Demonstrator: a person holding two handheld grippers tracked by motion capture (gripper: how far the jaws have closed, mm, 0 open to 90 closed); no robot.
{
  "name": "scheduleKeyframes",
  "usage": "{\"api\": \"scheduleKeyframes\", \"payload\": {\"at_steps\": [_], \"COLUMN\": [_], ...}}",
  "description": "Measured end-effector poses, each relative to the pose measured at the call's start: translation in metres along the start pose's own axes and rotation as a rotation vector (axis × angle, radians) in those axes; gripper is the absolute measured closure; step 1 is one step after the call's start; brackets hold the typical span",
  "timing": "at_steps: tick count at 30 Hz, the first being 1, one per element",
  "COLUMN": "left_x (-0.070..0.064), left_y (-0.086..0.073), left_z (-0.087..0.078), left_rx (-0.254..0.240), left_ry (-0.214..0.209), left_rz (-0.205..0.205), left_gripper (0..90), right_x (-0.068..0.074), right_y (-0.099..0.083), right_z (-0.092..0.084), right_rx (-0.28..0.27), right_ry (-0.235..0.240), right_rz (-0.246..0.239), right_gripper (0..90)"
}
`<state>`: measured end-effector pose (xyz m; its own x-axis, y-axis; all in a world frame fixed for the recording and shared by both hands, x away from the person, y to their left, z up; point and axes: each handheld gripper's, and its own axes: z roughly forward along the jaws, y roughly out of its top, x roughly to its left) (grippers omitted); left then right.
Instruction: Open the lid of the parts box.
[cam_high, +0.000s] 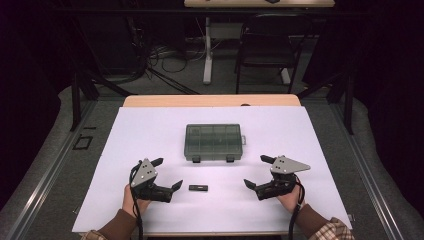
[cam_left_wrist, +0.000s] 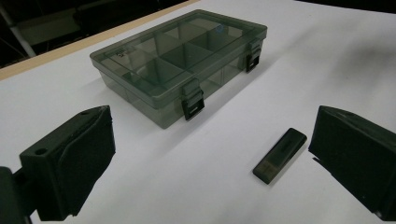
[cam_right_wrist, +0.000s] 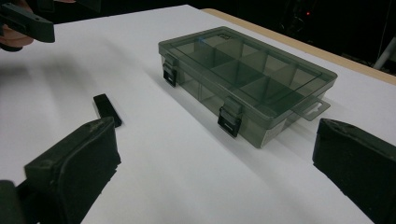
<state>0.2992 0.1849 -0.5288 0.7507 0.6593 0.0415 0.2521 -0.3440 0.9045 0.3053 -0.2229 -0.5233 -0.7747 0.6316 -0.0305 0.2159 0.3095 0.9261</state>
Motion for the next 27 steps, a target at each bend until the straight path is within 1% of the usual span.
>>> {"api": "scheduleKeyframes", "payload": {"at_steps": [2,5,6,8,11,17,20,22,23,27], "left_x": [0.0,0.002,0.003,0.004,0.007,0.01,0.011,0.013,0.013,0.016], "left_y": [0.001,0.003,0.003,0.005,0.006,0.009,0.01,0.011,0.012,0.014], "left_z": [0.002,0.005,0.006,0.008,0.013,0.022,0.027,0.03,0.032,0.039], "left_rx": [0.0,0.005,0.007,0.015,0.019,0.033,0.038,0.045,0.048,0.063], "left_ry": [0.001,0.002,0.003,-0.007,-0.011,0.003,0.002,0.005,0.003,0.014], "left_rz": [-0.008,-0.011,-0.013,-0.019,-0.026,-0.028,-0.031,-0.029,-0.035,-0.032], "left_gripper": [0.1,0.1,0.1,0.2,0.1,0.0,0.0,0.0,0.0,0.0], "right_x": [-0.001,-0.003,-0.004,-0.005,-0.009,-0.015,-0.017,-0.019,-0.02,-0.023], "right_y": [0.002,0.003,0.004,0.004,0.005,0.006,0.007,0.007,0.007,0.008], "right_z": [0.005,0.009,0.012,0.014,0.022,0.03,0.033,0.036,0.037,0.043], "right_rx": [0.015,0.018,0.028,0.032,0.048,0.064,0.071,0.079,0.081,0.093], "right_ry": [0.001,0.004,0.007,0.008,0.016,0.014,0.016,0.016,0.016,0.019], "right_rz": [0.007,0.015,0.016,0.021,0.035,0.051,0.063,0.065,0.061,0.07], "right_gripper": [0.0,0.0,0.0,0.0,0.0,0.0,0.0,0.0,0.0,0.0]}}
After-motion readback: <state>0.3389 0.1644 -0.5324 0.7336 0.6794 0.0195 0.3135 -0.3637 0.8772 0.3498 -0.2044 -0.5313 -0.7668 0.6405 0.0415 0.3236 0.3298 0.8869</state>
